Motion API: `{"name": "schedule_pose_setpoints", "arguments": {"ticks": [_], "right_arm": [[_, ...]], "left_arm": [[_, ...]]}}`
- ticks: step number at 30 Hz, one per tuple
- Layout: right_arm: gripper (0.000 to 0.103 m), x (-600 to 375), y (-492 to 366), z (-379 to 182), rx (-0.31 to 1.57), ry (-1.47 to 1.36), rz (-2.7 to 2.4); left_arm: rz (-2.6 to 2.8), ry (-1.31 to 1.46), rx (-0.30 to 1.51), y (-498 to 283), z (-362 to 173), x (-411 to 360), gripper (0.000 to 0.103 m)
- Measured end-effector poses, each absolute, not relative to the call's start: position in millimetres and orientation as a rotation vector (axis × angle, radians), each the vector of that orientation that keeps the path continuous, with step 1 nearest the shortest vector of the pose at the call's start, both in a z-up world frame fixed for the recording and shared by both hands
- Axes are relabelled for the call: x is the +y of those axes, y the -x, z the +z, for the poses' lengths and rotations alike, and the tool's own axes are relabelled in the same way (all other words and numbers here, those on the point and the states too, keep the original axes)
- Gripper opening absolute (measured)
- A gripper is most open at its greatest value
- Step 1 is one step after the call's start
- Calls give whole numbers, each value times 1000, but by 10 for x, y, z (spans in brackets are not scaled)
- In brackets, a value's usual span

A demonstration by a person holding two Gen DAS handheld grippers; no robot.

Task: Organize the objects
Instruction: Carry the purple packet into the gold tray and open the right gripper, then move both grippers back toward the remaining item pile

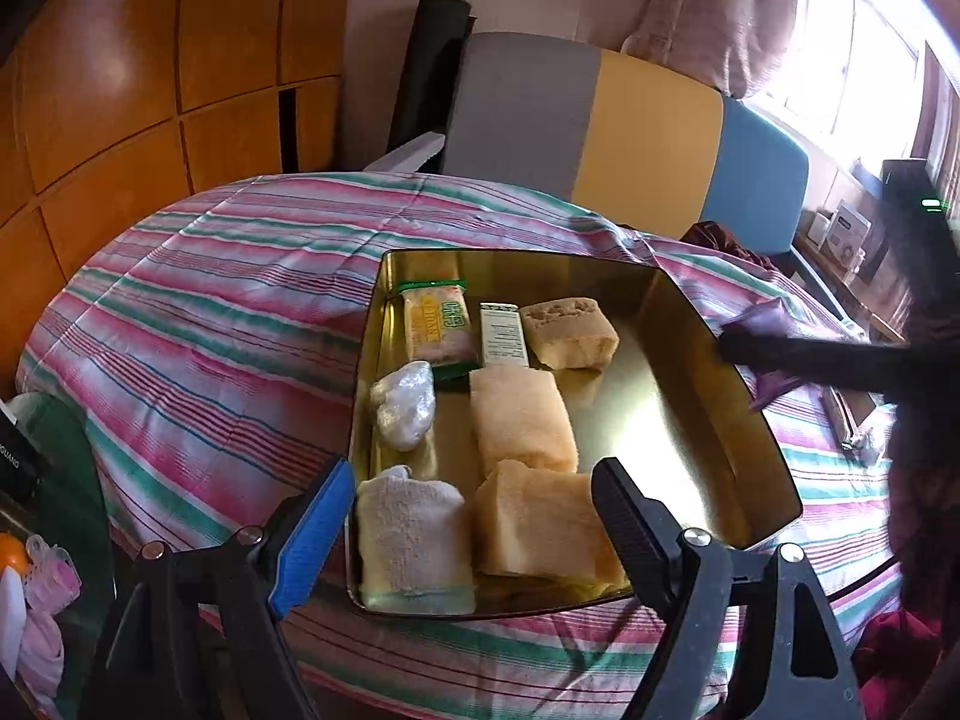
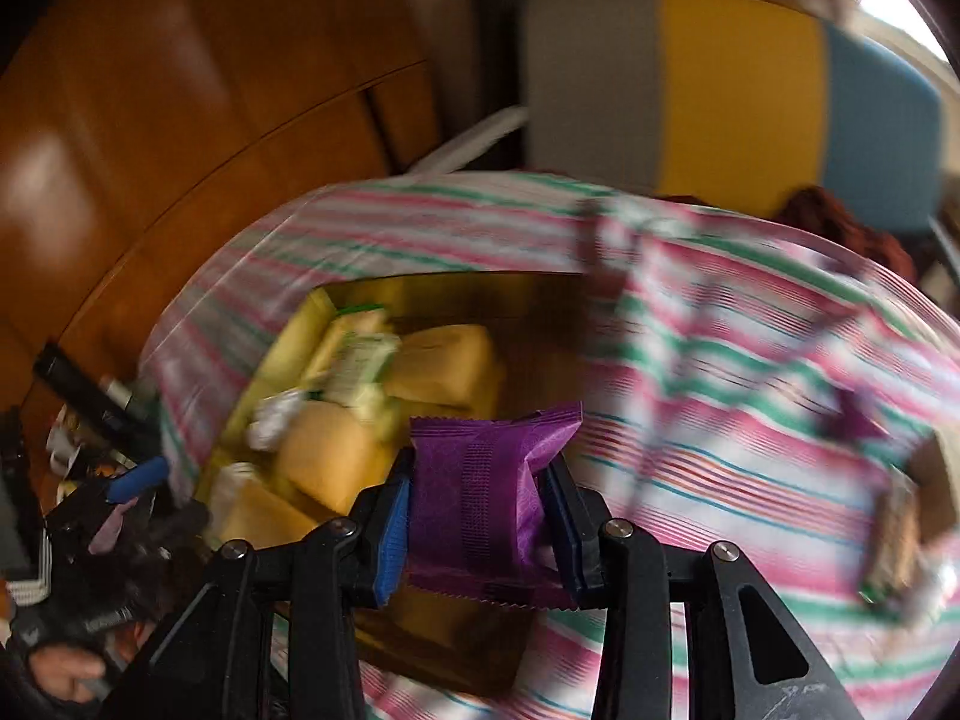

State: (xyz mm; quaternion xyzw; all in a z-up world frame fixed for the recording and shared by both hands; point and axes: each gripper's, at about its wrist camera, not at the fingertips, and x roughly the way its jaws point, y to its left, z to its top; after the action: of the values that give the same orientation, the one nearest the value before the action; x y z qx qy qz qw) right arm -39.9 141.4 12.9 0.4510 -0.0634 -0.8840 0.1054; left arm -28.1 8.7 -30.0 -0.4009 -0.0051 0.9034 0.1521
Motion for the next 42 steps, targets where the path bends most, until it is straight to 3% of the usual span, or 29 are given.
{"name": "schedule_pose_setpoints", "arguments": {"ticks": [8,14,15,19,31,42], "right_arm": [[41,948,868,-606,-168,-1522,-2468],[48,745,913,-850,-166,-1556,-2389],[55,746,882,-839,-171,-1555,-2383],[57,784,811,-722,-184,-1509,-2408],[77,1143,451,-273,-220,-1376,-2535],[97,2324,-202,48,-309,-1316,-2797]], "left_arm": [[2634,1177,-91,382,-352,-153,83],[2632,1199,-93,417,-392,-184,83],[2633,1196,-92,414,-388,-181,83],[2637,1190,-74,396,-377,-145,83],[2638,1127,2,286,-205,-12,83],[2585,1101,90,186,-143,278,83]]}}
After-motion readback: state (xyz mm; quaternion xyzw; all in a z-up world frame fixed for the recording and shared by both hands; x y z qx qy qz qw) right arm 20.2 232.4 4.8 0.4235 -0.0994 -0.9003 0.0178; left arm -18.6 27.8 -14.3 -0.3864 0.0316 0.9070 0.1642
